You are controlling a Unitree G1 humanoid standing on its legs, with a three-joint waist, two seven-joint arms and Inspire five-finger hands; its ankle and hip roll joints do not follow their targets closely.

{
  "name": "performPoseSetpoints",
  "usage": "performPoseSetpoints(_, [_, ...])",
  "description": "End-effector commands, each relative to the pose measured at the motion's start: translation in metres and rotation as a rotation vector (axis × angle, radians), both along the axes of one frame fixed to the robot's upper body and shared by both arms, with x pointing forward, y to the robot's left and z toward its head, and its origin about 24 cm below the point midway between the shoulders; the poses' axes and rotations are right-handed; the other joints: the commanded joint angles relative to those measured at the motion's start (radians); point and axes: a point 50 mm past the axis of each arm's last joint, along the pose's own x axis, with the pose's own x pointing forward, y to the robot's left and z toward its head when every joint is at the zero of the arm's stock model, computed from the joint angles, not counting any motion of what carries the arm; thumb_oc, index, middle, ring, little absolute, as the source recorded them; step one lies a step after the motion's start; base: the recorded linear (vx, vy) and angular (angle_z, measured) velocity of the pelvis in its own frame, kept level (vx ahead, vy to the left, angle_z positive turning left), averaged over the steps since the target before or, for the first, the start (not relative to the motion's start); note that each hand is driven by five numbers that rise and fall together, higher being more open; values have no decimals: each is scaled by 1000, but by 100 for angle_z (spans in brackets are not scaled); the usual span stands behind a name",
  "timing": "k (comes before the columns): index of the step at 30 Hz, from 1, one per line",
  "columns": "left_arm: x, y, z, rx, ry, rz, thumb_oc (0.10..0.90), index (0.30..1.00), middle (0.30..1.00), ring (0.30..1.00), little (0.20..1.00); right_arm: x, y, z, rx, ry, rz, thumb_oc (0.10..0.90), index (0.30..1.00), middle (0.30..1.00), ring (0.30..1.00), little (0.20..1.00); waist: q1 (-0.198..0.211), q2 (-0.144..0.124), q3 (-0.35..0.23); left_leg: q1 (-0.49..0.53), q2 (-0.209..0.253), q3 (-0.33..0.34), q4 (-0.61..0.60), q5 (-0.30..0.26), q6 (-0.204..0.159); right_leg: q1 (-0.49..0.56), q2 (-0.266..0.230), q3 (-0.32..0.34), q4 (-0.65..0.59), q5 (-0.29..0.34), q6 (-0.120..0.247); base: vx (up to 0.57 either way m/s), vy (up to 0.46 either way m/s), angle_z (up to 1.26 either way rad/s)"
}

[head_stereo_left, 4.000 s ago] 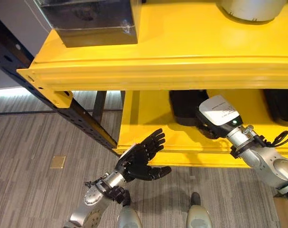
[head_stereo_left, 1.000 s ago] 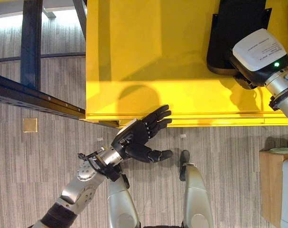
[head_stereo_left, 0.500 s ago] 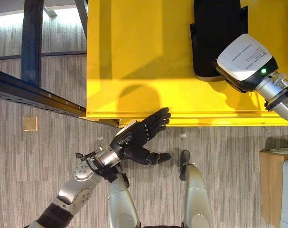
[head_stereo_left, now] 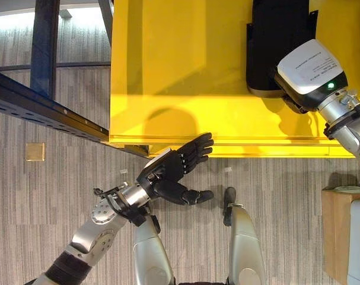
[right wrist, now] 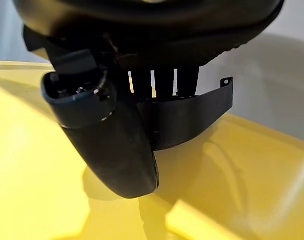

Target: Move parts from the plastic box to the shelf.

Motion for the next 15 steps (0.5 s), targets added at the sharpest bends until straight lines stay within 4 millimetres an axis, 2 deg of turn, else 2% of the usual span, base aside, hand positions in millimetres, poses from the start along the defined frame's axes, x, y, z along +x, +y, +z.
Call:
performPoseSetpoints(1, [-12, -12, 32, -72, -160, -111, 900, 1000, 1000, 1000, 1000, 5, -28, 27, 66, -70, -172, 900, 1000, 1000, 1000, 1000, 7, -20, -13, 7, 23, -32, 31, -58, 39, 33, -24, -72, 19, -36, -33, 0, 0, 0])
performPoseSetpoints(15, [-15, -11, 30, -75, -152, -120, 900, 1000, 1000, 1000, 1000, 3, -32, 26, -103, -99, -253, 900, 1000, 1000, 1000, 1000, 11, -27, -13, 23, 28, -26, 21, -54, 35, 54, -27, -80, 4, -32, -30, 0, 0, 0])
